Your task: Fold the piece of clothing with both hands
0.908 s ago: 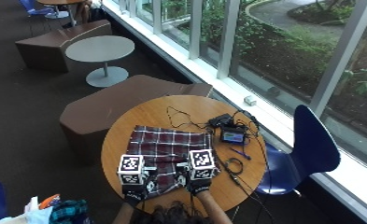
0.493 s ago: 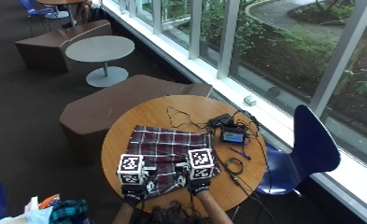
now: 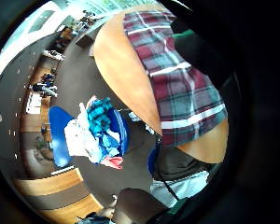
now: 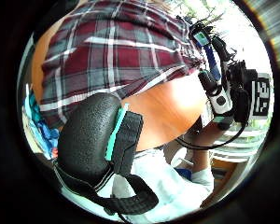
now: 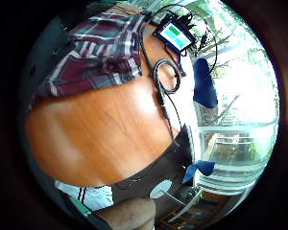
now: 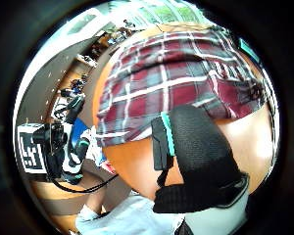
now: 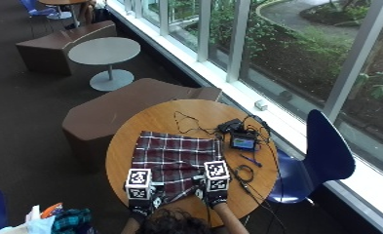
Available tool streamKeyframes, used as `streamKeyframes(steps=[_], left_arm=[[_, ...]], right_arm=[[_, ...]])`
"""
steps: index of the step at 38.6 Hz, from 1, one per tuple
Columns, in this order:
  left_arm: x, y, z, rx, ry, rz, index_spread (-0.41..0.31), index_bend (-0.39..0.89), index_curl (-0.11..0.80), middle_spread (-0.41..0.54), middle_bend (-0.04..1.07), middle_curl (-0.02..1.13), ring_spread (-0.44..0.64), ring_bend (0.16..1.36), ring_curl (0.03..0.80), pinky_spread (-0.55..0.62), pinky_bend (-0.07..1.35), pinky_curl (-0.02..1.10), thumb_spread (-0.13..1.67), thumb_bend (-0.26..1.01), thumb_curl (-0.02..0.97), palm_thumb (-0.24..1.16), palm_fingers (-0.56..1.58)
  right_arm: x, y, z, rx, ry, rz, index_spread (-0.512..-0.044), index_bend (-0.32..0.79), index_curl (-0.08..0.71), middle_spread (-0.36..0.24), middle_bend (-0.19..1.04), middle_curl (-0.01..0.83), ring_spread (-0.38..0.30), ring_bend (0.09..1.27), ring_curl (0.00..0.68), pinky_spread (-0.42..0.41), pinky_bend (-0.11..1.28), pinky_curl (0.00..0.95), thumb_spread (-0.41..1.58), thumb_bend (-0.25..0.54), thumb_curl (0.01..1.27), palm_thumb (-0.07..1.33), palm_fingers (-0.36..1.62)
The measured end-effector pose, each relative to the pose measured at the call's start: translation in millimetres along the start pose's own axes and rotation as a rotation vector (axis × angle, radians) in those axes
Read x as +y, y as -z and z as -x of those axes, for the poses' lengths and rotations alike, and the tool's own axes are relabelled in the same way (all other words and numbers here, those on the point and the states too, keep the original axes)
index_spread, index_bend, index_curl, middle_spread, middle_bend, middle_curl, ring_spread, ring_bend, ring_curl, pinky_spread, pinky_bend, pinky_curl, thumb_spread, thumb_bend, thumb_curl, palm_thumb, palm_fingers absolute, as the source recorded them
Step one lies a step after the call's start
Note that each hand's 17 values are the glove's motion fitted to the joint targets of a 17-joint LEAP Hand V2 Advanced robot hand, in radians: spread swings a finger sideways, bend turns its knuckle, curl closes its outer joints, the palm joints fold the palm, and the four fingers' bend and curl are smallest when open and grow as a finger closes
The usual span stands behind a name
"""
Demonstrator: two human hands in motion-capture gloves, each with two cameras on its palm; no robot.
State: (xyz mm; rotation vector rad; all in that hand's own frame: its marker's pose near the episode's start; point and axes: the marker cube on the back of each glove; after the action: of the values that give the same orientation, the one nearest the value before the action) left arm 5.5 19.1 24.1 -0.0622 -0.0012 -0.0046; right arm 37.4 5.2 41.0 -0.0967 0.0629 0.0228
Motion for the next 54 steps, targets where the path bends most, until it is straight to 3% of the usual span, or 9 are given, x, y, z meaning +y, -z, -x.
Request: streamKeyframes(steps=[11,16,23,24,28,31,38,45,54], left_arm=[[2.6,-55.7,1.0,-0.001,-0.039,0.109,-0.094,0.11,0.215,0.021,0.19,0.35,0.12,0.59,0.298,0.23,0.58,0.3,1.13,-0.04,0.214,0.04,0.37],[-6.4,-66.8,4.8,0.023,-0.022,-0.063,-0.109,0.19,0.248,0.026,0.17,0.35,0.13,0.57,0.295,0.23,0.57,0.3,1.1,-0.02,0.231,0.06,0.38],[-16.9,-57.9,9.8,-0.001,-0.032,-0.301,-0.214,0.34,0.332,-0.138,0.2,0.36,-0.05,0.5,0.271,0.04,0.55,0.3,1.19,0.11,0.286,0.34,0.81],[-17.2,-54.1,12.3,-0.023,-0.036,-0.326,-0.216,0.32,0.334,-0.145,0.18,0.35,-0.06,0.48,0.264,0.03,0.54,0.29,1.19,0.1,0.282,0.33,0.78],[-19.0,-20.0,29.8,-0.159,-0.089,-0.481,-0.255,0.31,0.352,-0.217,0.22,0.37,-0.16,0.46,0.276,-0.09,0.53,0.31,1.2,0.14,0.307,0.45,1.01],[2.9,-3.0,27.6,-0.077,-0.179,-0.409,-0.277,0.23,0.351,-0.268,0.32,0.41,-0.26,0.52,0.309,-0.17,0.47,0.31,1.19,0.16,0.323,0.52,1.2],[31.9,48.1,37.8,0.036,-0.328,-0.189,-0.302,0.17,0.364,-0.328,0.35,0.45,-0.37,0.66,0.381,-0.26,0.41,0.34,1.16,0.17,0.344,0.64,1.27],[-41.6,84.4,46.1,-0.05,-0.323,-0.059,-0.311,0.14,0.363,-0.352,0.37,0.47,-0.41,0.75,0.417,-0.31,0.41,0.36,1.11,0.14,0.356,0.69,1.29],[-158.5,93.5,32.7,-0.09,-0.304,0.104,-0.323,0.16,0.373,-0.37,0.41,0.48,-0.42,0.81,0.441,-0.32,0.37,0.37,1.09,0.08,0.36,0.72,1.31]], right_arm=[[-11.2,-51.9,-29.0,0.018,0.037,0.105,-0.356,0.15,0.273,0.011,0.18,0.271,0.159,0.26,0.214,0.284,0.43,0.303,1.28,0.06,0.28,0.4,0.16],[-20.6,-60.0,-34.9,-0.012,0.075,0.065,-0.363,0.17,0.283,-0.02,0.21,0.291,0.122,0.28,0.225,0.273,0.38,0.295,1.3,0.064,0.29,0.44,0.22],[-41.7,-62.5,-36.6,0.085,0.12,-0.15,-0.375,0.28,0.337,-0.136,0.3,0.332,-0.049,0.44,0.274,0.247,0.14,0.232,1.37,0.139,0.32,0.6,0.66],[-44.2,-62.0,-36.5,0.101,0.134,-0.184,-0.381,0.22,0.316,-0.131,0.29,0.329,-0.044,0.4,0.254,0.25,0.15,0.223,1.37,0.128,0.32,0.59,0.56],[-31.2,-44.2,-33.2,0.085,0.221,-0.228,-0.357,0.33,0.363,-0.199,0.32,0.353,-0.136,0.49,0.299,0.223,0.11,0.2,1.37,0.167,0.34,0.69,0.91],[2.8,-13.2,-32.7,0.035,0.289,-0.182,-0.339,0.31,0.377,-0.227,0.41,0.387,-0.19,0.53,0.326,0.171,0.08,0.186,1.35,0.175,0.34,0.74,1.08],[39.9,33.4,-43.0,-0.127,0.386,-0.091,-0.322,0.23,0.409,-0.25,0.48,0.435,-0.255,0.6,0.389,0.053,0.15,0.206,1.31,0.191,0.35,0.83,1.18],[-7.3,73.0,-57.4,-0.39,0.303,-0.026,-0.322,0.12,0.382,-0.258,0.48,0.447,-0.268,0.7,0.43,-0.06,0.22,0.253,1.26,0.178,0.35,0.88,1.25],[-114.7,45.2,-65.1,-0.454,0.129,0.015,-0.321,0.1,0.341,-0.252,0.49,0.459,-0.251,0.8,0.472,-0.186,0.33,0.319,1.21,0.136,0.34,0.91,1.3]])
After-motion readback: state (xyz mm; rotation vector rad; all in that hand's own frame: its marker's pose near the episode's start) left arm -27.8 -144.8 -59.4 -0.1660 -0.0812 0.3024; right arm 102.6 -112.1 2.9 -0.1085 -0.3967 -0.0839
